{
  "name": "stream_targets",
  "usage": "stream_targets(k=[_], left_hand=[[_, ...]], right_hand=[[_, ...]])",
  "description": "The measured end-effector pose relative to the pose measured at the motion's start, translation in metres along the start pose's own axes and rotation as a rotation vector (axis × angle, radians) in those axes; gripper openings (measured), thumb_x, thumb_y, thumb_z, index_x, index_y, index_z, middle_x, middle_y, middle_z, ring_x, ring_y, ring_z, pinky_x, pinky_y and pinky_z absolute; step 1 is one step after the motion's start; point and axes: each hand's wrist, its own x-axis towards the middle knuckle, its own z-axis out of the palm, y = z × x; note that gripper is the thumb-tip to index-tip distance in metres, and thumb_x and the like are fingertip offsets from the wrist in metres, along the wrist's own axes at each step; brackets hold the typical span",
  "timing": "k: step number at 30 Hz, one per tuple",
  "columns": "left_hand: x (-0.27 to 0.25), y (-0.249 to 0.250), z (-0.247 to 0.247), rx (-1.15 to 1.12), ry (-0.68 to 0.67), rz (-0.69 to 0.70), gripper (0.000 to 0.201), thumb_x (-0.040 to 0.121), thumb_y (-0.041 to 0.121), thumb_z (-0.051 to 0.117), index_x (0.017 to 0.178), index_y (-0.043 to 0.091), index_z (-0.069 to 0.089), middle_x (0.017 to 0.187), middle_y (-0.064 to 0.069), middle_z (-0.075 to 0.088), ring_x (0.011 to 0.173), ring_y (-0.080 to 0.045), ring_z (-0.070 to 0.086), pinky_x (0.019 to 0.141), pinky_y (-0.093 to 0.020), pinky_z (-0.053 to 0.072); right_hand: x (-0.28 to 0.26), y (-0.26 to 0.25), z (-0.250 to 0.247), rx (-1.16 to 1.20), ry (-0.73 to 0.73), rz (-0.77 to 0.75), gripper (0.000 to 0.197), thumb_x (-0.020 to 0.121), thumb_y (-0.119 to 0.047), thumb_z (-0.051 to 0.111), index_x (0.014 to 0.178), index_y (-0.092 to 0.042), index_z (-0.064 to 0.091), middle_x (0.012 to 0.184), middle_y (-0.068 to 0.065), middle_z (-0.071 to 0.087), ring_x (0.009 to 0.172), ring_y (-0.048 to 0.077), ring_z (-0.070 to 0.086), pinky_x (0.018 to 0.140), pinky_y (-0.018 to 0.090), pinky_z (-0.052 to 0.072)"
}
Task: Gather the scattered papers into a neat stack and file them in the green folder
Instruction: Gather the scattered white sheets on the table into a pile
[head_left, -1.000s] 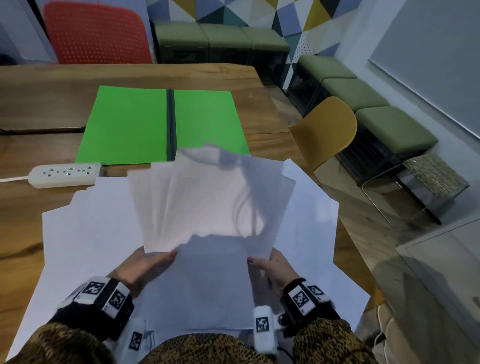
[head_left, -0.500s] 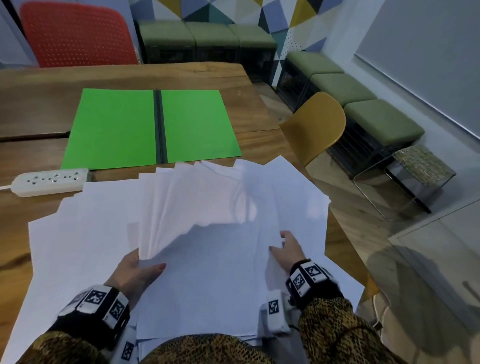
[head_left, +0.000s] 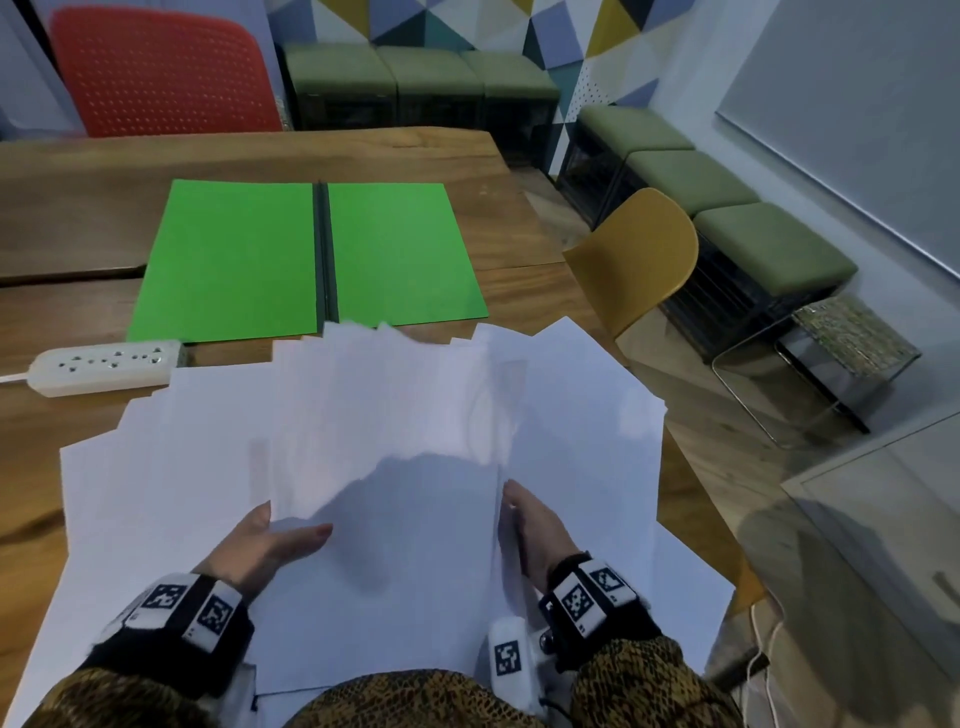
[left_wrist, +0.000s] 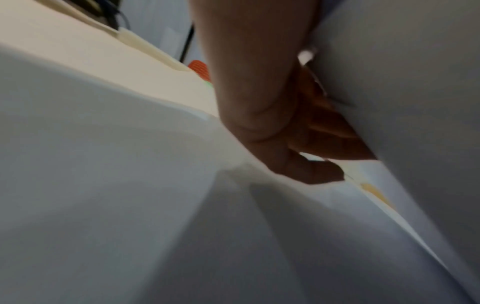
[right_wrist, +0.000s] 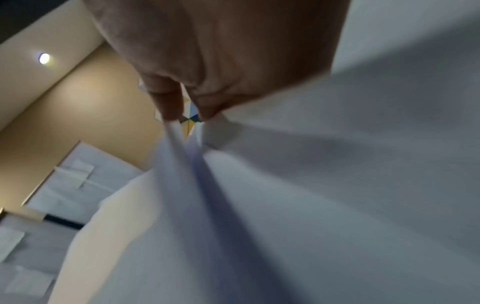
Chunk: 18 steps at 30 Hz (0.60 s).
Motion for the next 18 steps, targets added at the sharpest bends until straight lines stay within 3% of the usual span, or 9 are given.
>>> stream_targets(k=[2, 3, 4, 6, 8, 10, 13, 16, 18], left_hand=[[0.002, 0.000, -0.005, -0.042, -0.022, -0.049, 0.052, 0.053, 0.017, 0.075, 0.098, -0.006, 0.066, 0.083, -0.012, 0.077, 0.079, -0.025, 0.072, 0.082, -0.035, 0.057], [0.003, -0.002, -0.005, -0.045, -0.034, -0.051, 0.058, 0.051, 0.022, 0.078, 0.101, -0.005, 0.067, 0.092, -0.014, 0.076, 0.086, -0.027, 0.071, 0.089, -0.038, 0.054], [0.004, -0.006, -0.004, -0.035, -0.029, -0.044, 0.062, 0.049, 0.028, 0.080, 0.103, -0.001, 0.067, 0.097, -0.013, 0.075, 0.093, -0.028, 0.070, 0.094, -0.041, 0.050], [0.007, -0.011, 0.001, -0.020, -0.005, -0.018, 0.056, 0.054, 0.031, 0.078, 0.102, 0.005, 0.067, 0.099, -0.013, 0.075, 0.098, -0.031, 0.068, 0.093, -0.043, 0.048], [0.010, -0.016, 0.005, -0.037, 0.034, -0.004, 0.030, 0.071, 0.012, 0.074, 0.098, 0.006, 0.065, 0.091, -0.010, 0.076, 0.098, -0.034, 0.066, 0.092, -0.044, 0.047], [0.011, -0.022, 0.005, -0.028, 0.067, -0.017, 0.026, 0.069, 0.007, 0.071, 0.094, 0.007, 0.065, 0.081, -0.003, 0.077, 0.096, -0.034, 0.066, 0.093, -0.046, 0.047], [0.007, -0.024, 0.003, 0.013, 0.068, -0.042, 0.041, 0.062, 0.017, 0.071, 0.101, 0.005, 0.066, 0.089, -0.009, 0.077, 0.093, -0.035, 0.068, 0.087, -0.048, 0.051], [0.007, -0.022, 0.005, 0.078, 0.085, -0.036, 0.027, 0.074, 0.011, 0.073, 0.100, 0.006, 0.066, 0.086, -0.008, 0.076, 0.082, -0.027, 0.070, 0.067, -0.033, 0.055], [0.007, -0.020, 0.006, 0.102, 0.089, -0.033, 0.014, 0.081, 0.006, 0.066, 0.095, 0.009, 0.065, 0.073, 0.003, 0.075, 0.074, -0.020, 0.070, 0.058, -0.027, 0.051]], right_hand=[[-0.001, -0.001, -0.006, -0.003, 0.036, 0.004, 0.093, 0.071, -0.072, 0.052, 0.144, -0.020, 0.029, 0.151, 0.000, 0.029, 0.141, 0.024, 0.026, 0.116, 0.043, 0.019], [0.000, -0.001, -0.007, -0.076, 0.052, -0.041, 0.103, 0.064, -0.075, 0.054, 0.145, -0.017, 0.025, 0.149, -0.001, 0.029, 0.142, 0.024, 0.024, 0.116, 0.042, 0.019], [-0.001, -0.001, -0.007, -0.208, 0.061, -0.092, 0.101, 0.063, -0.073, 0.059, 0.141, -0.015, 0.032, 0.146, 0.002, 0.037, 0.137, 0.025, 0.033, 0.115, 0.042, 0.024], [-0.003, 0.002, -0.009, -0.499, 0.074, -0.176, 0.069, 0.073, -0.055, 0.065, 0.125, -0.013, 0.050, 0.126, 0.006, 0.059, 0.115, 0.024, 0.055, 0.105, 0.043, 0.041], [0.002, 0.001, -0.019, -0.595, 0.266, -0.242, 0.043, 0.084, -0.032, 0.063, 0.120, -0.011, 0.052, 0.112, 0.007, 0.062, 0.101, 0.021, 0.059, 0.092, 0.032, 0.047], [0.003, -0.007, -0.042, -0.513, 0.548, -0.254, 0.041, 0.085, -0.021, 0.062, 0.122, -0.010, 0.050, 0.117, 0.012, 0.054, 0.104, 0.025, 0.057, 0.085, 0.026, 0.043], [0.003, -0.014, -0.091, -0.442, 0.906, -0.069, 0.050, 0.081, -0.024, 0.063, 0.126, -0.010, 0.049, 0.132, 0.018, 0.044, 0.118, 0.036, 0.048, 0.097, 0.043, 0.044], [0.000, -0.008, -0.117, -0.438, 0.940, 0.115, 0.060, 0.080, -0.020, 0.061, 0.134, -0.006, 0.039, 0.140, 0.022, 0.035, 0.126, 0.040, 0.036, 0.099, 0.047, 0.039], [0.004, -0.006, -0.117, -0.399, 0.848, 0.051, 0.051, 0.080, -0.016, 0.061, 0.127, -0.002, 0.046, 0.131, 0.020, 0.049, 0.110, 0.035, 0.051, 0.086, 0.039, 0.044]])
